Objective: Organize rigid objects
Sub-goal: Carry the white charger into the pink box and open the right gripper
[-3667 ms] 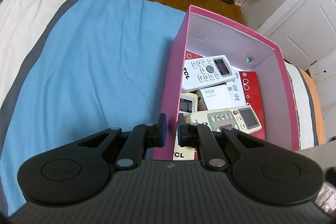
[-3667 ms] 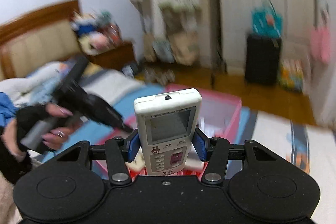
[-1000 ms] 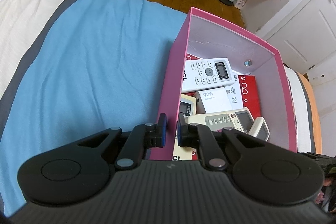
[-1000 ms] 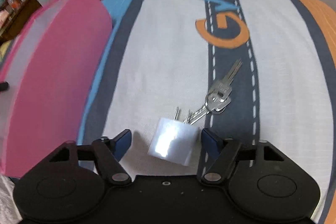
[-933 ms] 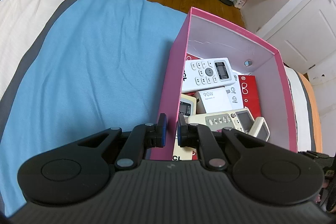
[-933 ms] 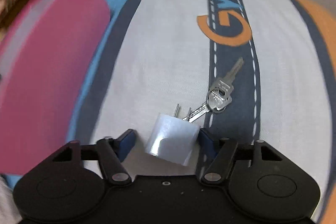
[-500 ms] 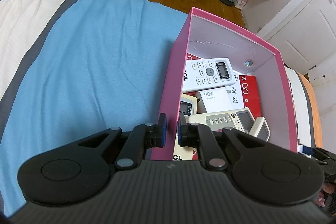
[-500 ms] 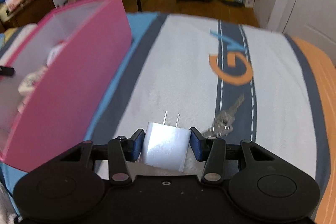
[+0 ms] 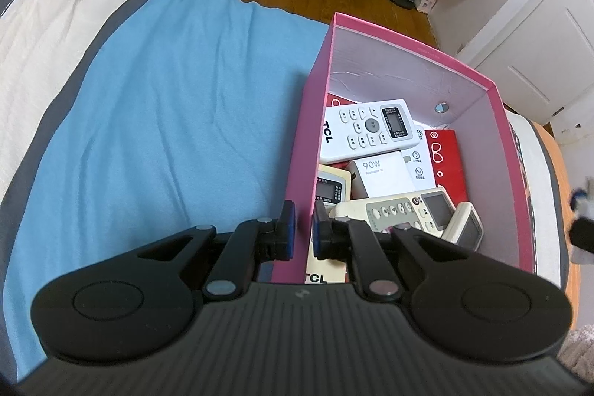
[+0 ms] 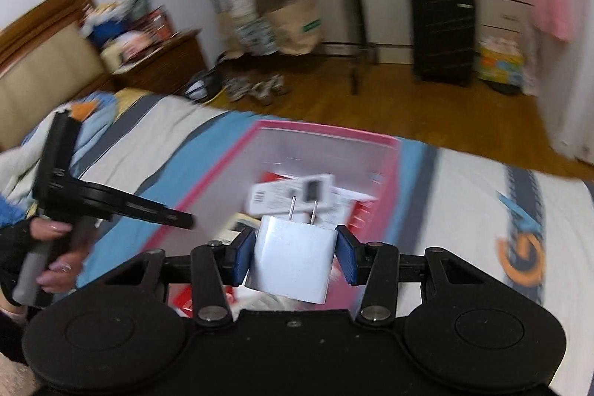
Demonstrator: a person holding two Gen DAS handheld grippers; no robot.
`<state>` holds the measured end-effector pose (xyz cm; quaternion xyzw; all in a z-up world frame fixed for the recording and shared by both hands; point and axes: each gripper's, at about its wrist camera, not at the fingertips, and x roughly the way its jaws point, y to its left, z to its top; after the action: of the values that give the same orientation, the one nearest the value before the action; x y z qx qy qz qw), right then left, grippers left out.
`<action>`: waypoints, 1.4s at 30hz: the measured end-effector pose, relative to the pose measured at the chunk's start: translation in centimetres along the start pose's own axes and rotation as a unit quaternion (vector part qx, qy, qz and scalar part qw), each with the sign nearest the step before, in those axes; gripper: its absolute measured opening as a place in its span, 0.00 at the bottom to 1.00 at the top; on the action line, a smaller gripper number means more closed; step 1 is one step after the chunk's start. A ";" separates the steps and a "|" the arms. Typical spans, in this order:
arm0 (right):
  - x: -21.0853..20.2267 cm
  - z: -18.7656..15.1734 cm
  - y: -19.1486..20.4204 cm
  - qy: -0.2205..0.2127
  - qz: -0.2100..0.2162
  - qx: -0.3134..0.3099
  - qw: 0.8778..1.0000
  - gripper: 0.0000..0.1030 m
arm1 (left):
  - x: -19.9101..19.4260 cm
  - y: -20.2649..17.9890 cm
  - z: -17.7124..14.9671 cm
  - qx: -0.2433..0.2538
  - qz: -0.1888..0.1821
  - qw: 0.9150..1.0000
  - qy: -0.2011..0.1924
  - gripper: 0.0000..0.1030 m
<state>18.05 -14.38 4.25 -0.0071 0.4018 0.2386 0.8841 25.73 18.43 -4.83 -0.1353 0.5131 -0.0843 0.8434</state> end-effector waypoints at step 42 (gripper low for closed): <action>0.6 0.9 -4.6 0.066 -0.040 0.039 0.996 0.62 | -0.7 -2.3 -0.8 0.114 0.013 0.993 -0.002 0.10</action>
<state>20.98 -18.00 3.57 -0.0044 0.4678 0.1864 0.8640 24.68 16.28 -3.90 -0.0318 0.5005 -0.1310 0.8552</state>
